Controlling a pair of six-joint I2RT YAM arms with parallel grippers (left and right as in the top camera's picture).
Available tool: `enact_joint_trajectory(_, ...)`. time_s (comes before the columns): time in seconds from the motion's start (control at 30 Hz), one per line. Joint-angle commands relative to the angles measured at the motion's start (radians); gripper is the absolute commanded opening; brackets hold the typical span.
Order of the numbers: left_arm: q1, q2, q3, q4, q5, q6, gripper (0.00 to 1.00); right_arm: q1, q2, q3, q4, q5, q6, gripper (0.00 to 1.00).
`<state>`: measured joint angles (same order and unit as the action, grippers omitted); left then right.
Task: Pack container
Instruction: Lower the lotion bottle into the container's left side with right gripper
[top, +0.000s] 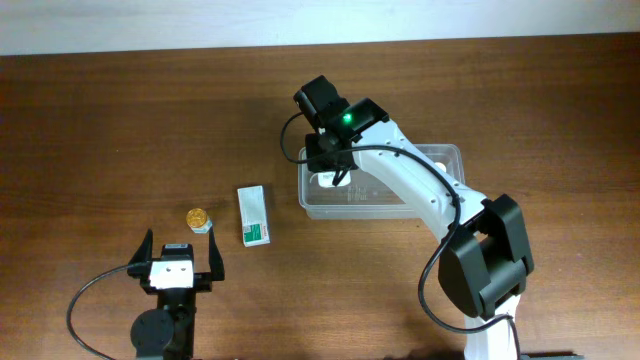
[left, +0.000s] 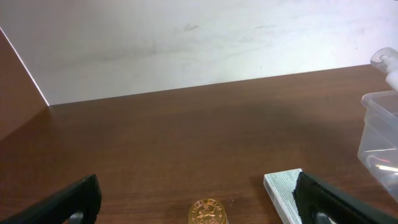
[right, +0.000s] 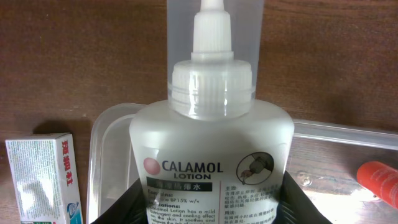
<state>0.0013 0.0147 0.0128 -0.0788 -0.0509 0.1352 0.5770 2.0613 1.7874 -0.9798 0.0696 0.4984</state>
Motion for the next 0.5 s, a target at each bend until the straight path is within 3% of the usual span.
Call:
enact_joint_trajectory(0.0, 0.005, -0.008, -0.003, -0.002, 0.011, 0.013, 1.0, 0.006, -0.006, -0.028, -0.011, -0.024, 0.016, 0.34)
enact_joint_trajectory(0.4, 0.005, -0.008, -0.003, -0.002, 0.011, 0.013, 1.0, 0.006, -0.006, -0.028, -0.011, -0.066, 0.016, 0.35)
enact_joint_trajectory(0.47, 0.005, -0.008, -0.003, -0.002, 0.011, 0.013, 0.99, 0.006, -0.006, -0.028, -0.011, -0.068, 0.016, 0.41)
